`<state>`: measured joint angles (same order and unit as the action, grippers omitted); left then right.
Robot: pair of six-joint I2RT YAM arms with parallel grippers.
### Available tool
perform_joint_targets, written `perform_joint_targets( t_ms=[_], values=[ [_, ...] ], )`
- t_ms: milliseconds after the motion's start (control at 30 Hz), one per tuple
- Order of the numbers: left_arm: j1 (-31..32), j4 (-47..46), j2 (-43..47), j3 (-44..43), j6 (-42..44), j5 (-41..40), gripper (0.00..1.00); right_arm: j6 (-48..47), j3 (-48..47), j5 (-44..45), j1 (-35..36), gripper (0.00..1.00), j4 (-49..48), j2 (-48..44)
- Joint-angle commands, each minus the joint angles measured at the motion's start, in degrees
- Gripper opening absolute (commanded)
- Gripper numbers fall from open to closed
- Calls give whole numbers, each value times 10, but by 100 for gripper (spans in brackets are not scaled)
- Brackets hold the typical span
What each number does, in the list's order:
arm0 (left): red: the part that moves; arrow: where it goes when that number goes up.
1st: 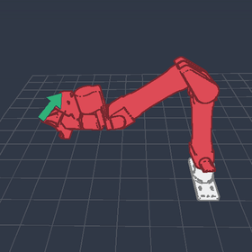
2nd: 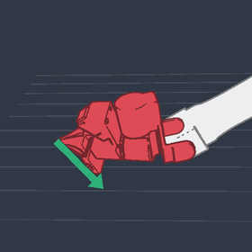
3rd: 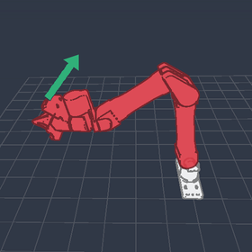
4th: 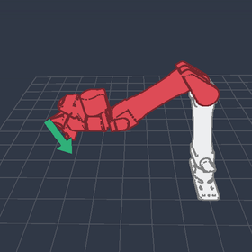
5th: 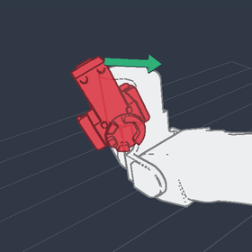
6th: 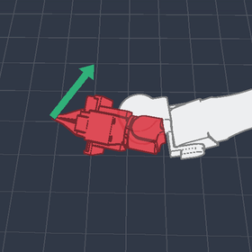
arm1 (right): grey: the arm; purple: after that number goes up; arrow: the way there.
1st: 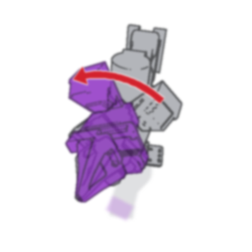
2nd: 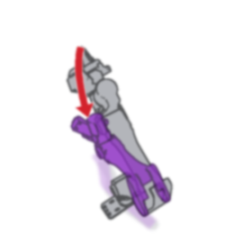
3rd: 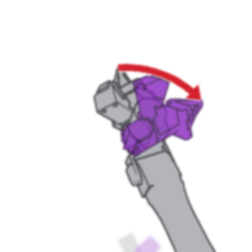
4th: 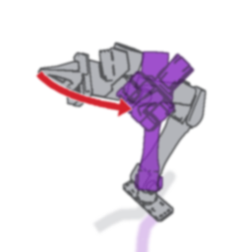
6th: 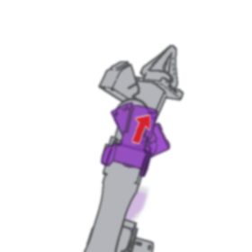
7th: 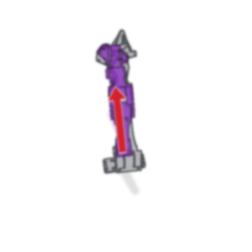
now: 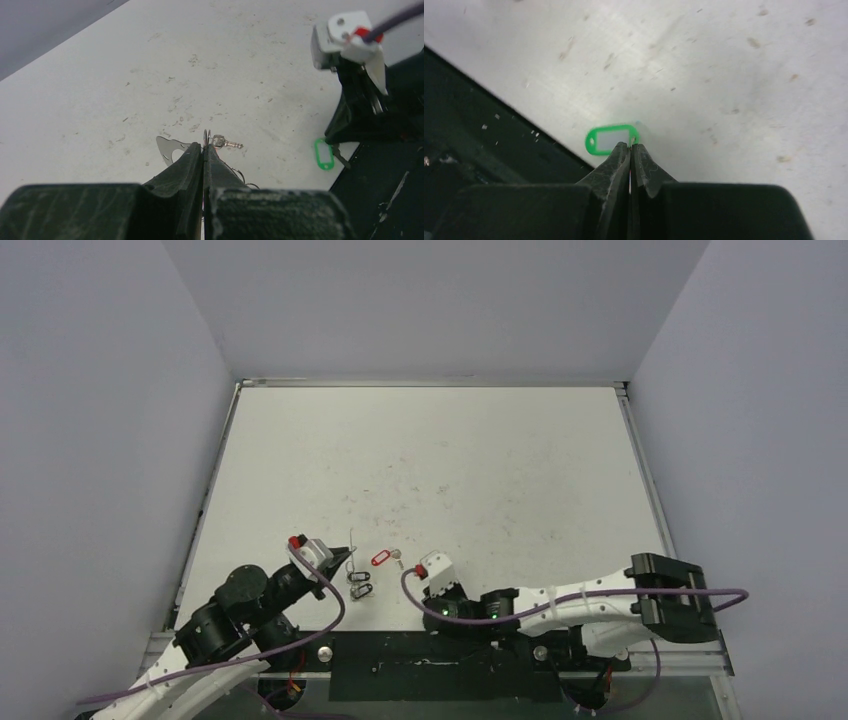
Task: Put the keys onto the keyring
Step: Pick up the key from the center of the board, then insert the key onto the keyring.
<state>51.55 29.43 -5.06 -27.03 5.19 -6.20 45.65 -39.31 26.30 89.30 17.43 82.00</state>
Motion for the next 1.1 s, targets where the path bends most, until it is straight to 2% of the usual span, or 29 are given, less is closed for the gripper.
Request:
perform_joint_targets(
  t_ms=[0,167,300,400,600,800,1067],
  values=[
    [0,-121,-41,26,-24,58,0,-73,35,-64,-92,0,-69,-109],
    [1,-221,-100,62,-33,114,0,-157,27,-194,-211,0,-86,-188],
    [0,-295,-144,86,-37,144,0,-218,0,-279,-251,0,-86,-199],
    [1,-338,-161,102,-40,159,0,-242,-19,-329,-263,0,-102,-186],
    [1,-348,-157,123,-41,177,0,-278,-46,-427,-269,0,-136,-139],
    [1,-357,-137,140,-49,187,0,-313,-58,-476,-279,0,-189,-119],
    [1,-354,-147,137,-49,185,0,-342,-102,-539,-282,0,-185,-87]
  ],
)
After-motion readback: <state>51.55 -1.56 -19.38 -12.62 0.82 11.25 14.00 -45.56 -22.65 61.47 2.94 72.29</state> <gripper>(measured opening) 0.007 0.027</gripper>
